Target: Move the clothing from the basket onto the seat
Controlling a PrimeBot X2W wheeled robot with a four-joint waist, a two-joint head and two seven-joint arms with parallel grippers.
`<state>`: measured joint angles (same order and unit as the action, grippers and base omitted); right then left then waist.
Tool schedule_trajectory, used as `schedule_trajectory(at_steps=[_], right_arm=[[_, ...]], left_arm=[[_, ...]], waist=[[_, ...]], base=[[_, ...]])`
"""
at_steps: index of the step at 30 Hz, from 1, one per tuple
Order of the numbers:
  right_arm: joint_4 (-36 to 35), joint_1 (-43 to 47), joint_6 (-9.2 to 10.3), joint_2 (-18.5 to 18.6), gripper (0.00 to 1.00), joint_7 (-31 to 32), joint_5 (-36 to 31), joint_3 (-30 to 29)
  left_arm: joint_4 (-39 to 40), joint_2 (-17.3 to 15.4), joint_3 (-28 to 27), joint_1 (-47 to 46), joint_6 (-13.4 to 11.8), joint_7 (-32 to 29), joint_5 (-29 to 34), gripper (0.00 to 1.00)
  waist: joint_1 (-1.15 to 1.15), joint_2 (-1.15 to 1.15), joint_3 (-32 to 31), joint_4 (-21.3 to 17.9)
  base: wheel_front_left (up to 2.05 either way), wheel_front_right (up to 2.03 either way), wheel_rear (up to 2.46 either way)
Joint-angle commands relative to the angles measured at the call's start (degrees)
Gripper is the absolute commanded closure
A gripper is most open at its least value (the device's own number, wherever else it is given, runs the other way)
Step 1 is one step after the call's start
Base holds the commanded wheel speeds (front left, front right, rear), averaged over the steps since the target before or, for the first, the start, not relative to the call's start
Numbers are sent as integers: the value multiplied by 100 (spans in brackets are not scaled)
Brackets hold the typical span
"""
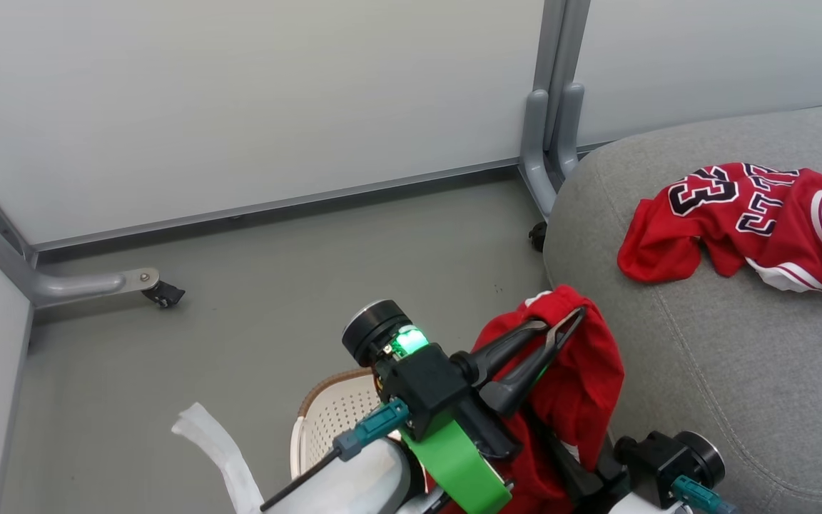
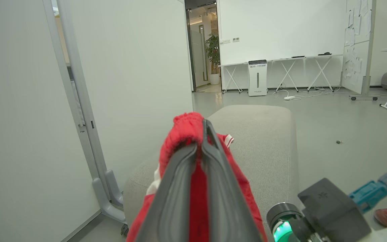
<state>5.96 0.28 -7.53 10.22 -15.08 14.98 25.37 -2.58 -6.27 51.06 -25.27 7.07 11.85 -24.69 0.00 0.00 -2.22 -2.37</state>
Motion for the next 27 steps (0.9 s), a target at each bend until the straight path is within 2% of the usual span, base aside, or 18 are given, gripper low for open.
schedule_trajectory(at_steps=[1,9,10,11,27], right_arm=[[-27,-51,8,16,100,-13,25,-16],[-84,-68,8,-2,100,-13,72,-76],[-90,-67,8,-3,100,-13,75,-88],[-95,-63,8,-3,100,-13,77,-108],[-557,-113,8,-196,100,-13,304,-484]], left_arm=[[-42,-26,2,-17,-16,0,-42,100],[-177,-19,-38,-3,-92,68,-80,100],[-195,-25,-32,2,-101,82,-69,62],[-212,-29,-42,11,-122,83,-59,0],[-505,-193,66,137,-158,-19,-122,0]], waist=[[0,0,11,10],[0,0,57,2],[0,0,62,-1],[0,0,66,-4],[0,0,153,-96]], base=[[0,0,0],[0,0,0],[0,0,0],[0,0,0],[0,0,0]])
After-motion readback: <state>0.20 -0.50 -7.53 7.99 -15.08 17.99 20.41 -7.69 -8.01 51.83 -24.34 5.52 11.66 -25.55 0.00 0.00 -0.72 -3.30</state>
